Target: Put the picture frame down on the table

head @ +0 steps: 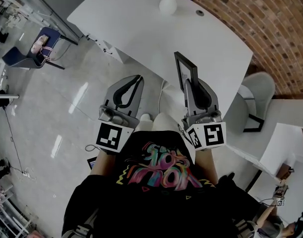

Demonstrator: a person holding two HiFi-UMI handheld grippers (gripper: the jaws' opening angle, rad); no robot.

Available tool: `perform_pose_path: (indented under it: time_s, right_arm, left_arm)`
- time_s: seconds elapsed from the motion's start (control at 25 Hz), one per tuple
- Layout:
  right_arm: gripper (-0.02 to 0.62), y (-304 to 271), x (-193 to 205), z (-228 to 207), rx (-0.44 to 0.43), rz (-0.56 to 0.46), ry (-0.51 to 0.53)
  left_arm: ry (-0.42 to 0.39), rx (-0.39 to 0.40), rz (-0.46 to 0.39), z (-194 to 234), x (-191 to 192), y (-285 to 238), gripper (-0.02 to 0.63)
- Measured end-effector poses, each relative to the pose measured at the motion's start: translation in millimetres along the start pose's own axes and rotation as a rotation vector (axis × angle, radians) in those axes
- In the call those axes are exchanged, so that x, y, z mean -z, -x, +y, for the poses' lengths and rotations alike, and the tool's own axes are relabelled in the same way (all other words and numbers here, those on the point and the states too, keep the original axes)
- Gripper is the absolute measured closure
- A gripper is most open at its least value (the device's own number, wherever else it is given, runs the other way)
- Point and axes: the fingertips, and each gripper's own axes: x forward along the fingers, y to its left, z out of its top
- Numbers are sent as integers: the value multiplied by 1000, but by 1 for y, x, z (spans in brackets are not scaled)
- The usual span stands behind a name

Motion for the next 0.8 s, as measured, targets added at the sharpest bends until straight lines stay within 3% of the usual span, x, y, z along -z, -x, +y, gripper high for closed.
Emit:
perform_pose_path:
  time_s: [0.44,0.8]
  right_arm:
    - [512,-66,22,-18,15,57,7]
    - [512,-173,17,-71,36,62,-7]
  left_arm:
    - [35,-14,33,58,26,-33,574]
    - [13,31,41,123,24,-137,574]
